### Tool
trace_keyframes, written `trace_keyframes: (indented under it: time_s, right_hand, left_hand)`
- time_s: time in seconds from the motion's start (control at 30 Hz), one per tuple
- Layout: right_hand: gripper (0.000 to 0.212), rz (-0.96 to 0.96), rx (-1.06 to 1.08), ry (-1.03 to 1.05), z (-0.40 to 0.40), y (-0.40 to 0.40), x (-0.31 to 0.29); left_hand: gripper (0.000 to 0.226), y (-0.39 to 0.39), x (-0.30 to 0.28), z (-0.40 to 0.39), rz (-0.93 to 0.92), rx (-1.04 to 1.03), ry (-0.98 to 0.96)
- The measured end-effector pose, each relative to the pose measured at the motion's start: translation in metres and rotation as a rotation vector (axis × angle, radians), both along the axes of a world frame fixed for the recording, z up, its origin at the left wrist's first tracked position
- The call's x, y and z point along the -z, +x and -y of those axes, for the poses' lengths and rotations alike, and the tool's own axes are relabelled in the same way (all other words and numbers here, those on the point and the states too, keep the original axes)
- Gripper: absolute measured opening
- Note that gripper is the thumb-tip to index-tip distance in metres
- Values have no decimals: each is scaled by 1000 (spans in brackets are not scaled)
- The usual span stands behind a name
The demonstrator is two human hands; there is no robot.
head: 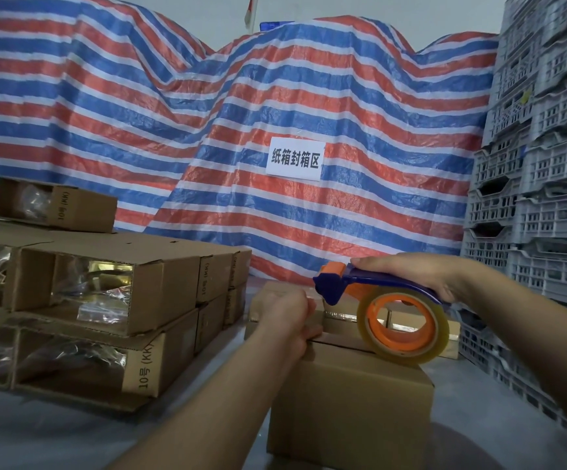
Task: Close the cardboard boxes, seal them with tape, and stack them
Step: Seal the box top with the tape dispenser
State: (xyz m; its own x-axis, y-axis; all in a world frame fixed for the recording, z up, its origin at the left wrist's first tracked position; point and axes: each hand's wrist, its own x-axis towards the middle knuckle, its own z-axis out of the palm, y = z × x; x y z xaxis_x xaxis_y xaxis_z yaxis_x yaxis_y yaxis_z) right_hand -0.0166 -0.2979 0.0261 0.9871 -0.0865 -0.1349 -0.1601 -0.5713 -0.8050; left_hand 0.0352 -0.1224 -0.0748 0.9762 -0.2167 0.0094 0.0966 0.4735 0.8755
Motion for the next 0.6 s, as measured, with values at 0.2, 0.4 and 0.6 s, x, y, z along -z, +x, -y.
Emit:
trace_keyframes:
  time_s: [0.2, 0.4, 0.6]
  right_hand:
    - [57, -42, 8, -37, -4, -3, -4]
    - [55, -21, 25, -84, -14, -3, -1]
    - [53, -23, -30, -178, -16, 3, -1]
  left_hand:
    - [29, 2, 1, 3, -90, -165, -164]
    - [17, 10, -6, -9, -48, -130, -33]
    - [24, 15, 6, -53, 215, -117, 462]
